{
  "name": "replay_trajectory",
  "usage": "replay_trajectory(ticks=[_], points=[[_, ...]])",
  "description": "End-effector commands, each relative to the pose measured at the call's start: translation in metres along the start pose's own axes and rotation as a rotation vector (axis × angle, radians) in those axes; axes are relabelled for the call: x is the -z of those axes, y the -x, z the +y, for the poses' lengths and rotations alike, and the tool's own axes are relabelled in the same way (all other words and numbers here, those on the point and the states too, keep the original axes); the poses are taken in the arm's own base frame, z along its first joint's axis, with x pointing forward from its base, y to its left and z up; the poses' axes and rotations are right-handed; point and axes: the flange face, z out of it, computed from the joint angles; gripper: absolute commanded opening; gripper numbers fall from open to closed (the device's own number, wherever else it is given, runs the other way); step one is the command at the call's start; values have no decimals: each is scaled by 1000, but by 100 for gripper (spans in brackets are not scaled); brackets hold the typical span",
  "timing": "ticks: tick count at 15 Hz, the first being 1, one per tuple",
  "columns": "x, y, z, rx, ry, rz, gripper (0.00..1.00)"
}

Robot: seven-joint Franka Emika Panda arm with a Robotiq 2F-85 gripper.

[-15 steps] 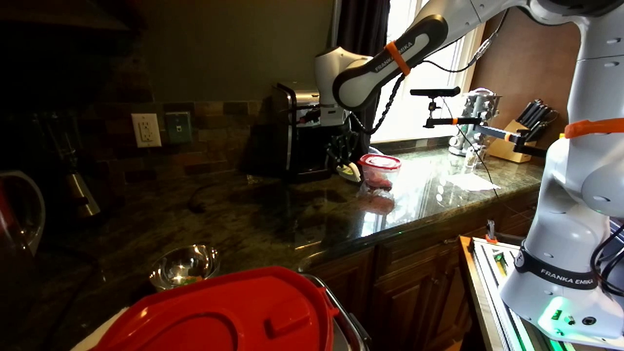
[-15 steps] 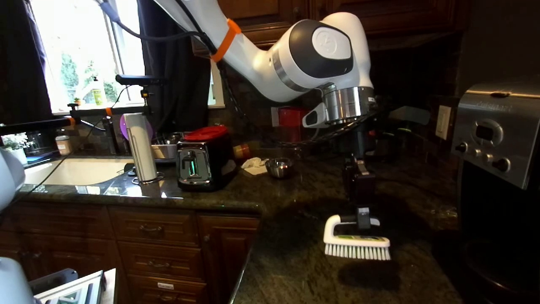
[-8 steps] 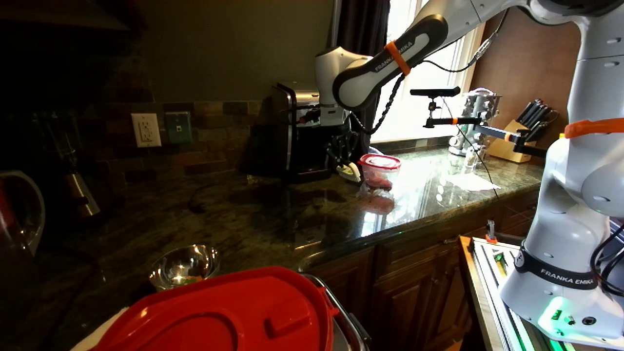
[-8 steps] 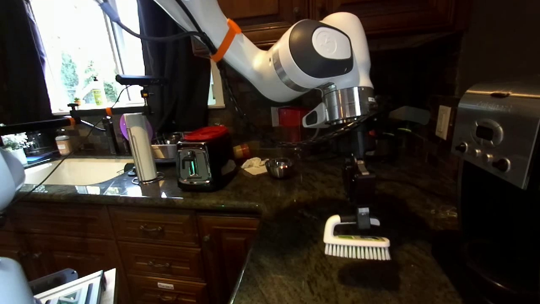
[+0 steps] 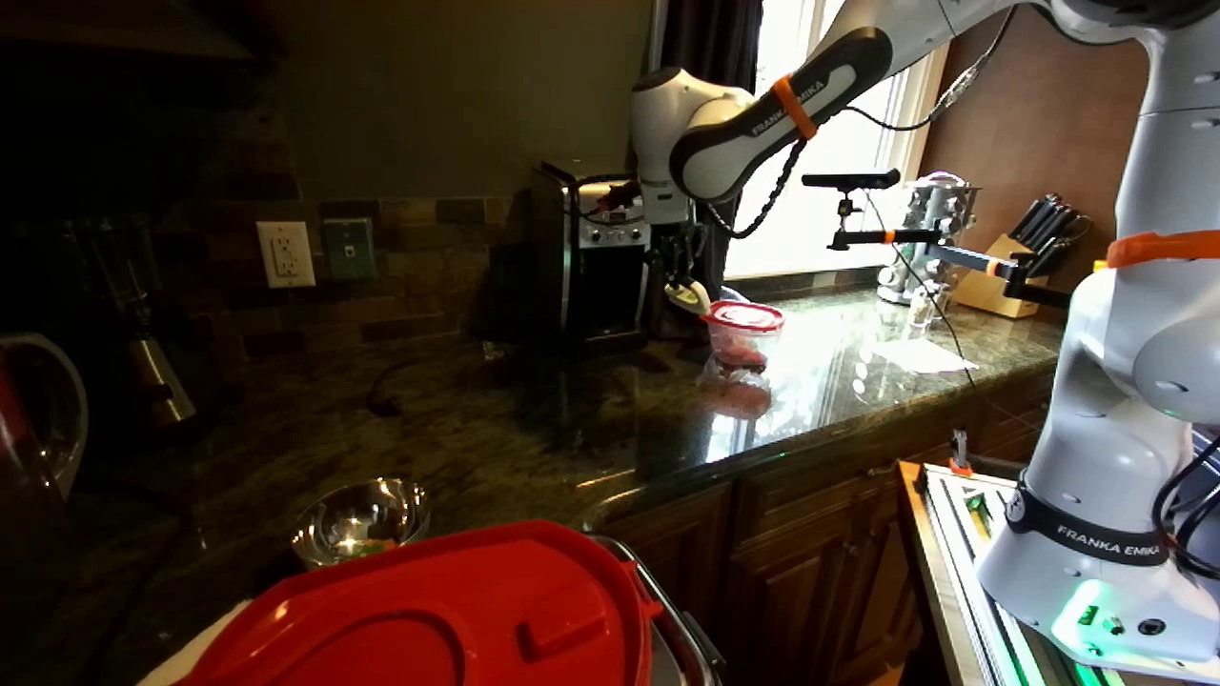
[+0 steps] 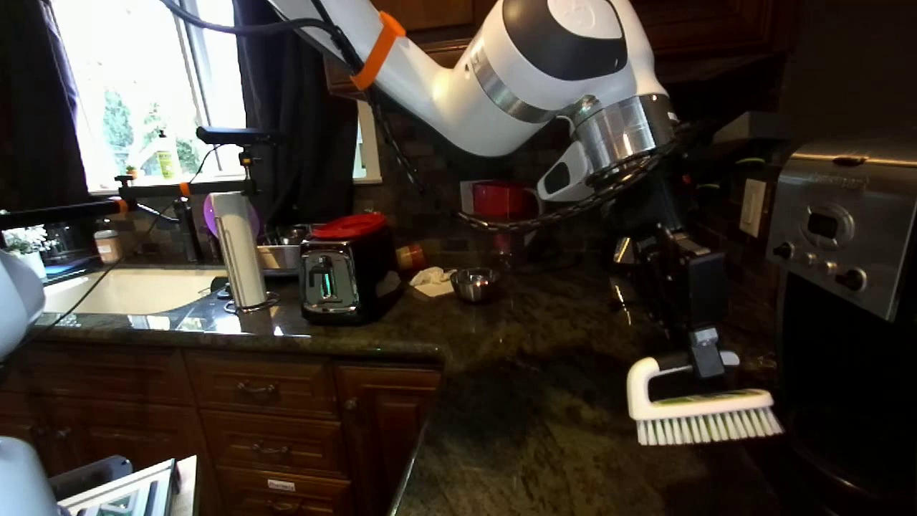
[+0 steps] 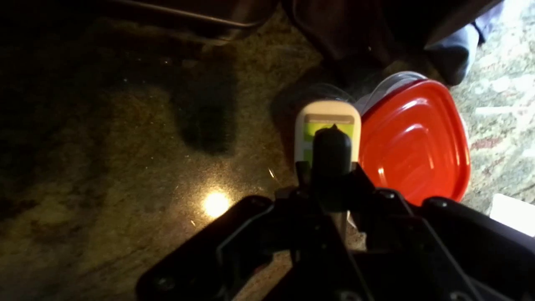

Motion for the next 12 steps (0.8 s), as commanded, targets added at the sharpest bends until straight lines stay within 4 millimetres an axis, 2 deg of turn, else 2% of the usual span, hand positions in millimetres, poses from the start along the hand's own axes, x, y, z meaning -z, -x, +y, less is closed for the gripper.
replay_trajectory(ticks=[1, 3, 4, 5, 6, 7, 8, 12], points=[[-1, -2, 20, 192, 26, -33, 6], [-2, -7, 31, 299, 15, 4, 6], [-7, -25, 51, 304, -37, -3, 6], [-2, -17, 32, 284, -62, -26, 6], [-3, -12, 40, 246, -18, -16, 23], [-3, -13, 42, 261, -31, -21, 23], [-3, -13, 42, 264, -37, -24, 6], [-28, 6, 76, 303, 0, -19, 6]])
